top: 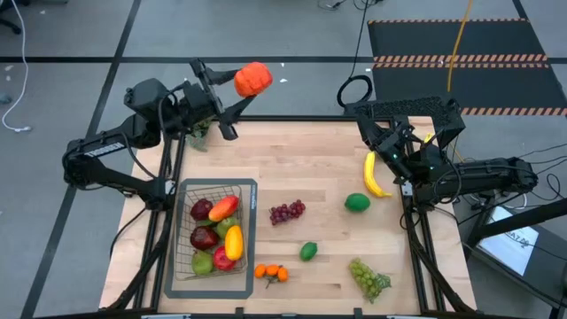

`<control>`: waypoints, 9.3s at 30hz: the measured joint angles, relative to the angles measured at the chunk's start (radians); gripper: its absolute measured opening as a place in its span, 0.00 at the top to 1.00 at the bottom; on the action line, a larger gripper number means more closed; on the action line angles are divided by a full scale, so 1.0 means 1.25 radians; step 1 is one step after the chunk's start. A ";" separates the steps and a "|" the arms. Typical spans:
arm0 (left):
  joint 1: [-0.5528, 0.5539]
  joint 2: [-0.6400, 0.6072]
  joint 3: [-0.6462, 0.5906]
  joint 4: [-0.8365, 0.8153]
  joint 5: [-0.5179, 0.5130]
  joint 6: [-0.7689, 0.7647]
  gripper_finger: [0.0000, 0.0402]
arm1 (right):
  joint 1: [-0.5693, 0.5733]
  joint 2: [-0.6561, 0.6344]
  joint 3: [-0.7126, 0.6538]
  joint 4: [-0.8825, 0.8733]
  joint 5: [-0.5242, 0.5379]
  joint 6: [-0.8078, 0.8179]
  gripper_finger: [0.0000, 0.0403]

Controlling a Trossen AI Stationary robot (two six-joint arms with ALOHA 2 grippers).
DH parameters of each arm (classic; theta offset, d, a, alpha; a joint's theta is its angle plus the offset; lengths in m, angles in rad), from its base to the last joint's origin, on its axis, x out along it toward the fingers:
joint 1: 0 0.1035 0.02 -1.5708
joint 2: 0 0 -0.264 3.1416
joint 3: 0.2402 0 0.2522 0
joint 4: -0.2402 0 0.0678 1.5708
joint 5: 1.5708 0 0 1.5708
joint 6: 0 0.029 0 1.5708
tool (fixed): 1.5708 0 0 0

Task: Build produce basket
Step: Put the orange pumpkin into the wire basket, then put the middle green lime into the wire basket

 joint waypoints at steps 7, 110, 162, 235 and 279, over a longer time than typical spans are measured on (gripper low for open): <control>0.000 0.000 0.000 0.000 0.000 -0.323 0.31 | 0.000 0.000 0.000 -0.007 -0.001 0.000 0.03; -0.404 0.000 -0.383 -0.676 0.631 -0.918 0.32 | 0.110 -0.034 0.000 -0.123 -0.061 0.019 0.03; -0.322 -0.001 -0.230 -0.573 0.257 -0.910 0.02 | 0.111 -0.066 0.063 -0.285 -0.170 0.057 0.03; -0.215 -0.001 -0.231 -0.390 0.119 -0.941 0.02 | -0.063 0.158 0.140 -1.382 -0.699 -0.567 0.01; -0.188 0.000 -0.231 -0.161 -0.093 -0.946 0.02 | -0.062 0.319 0.140 -1.102 -0.781 -0.298 0.19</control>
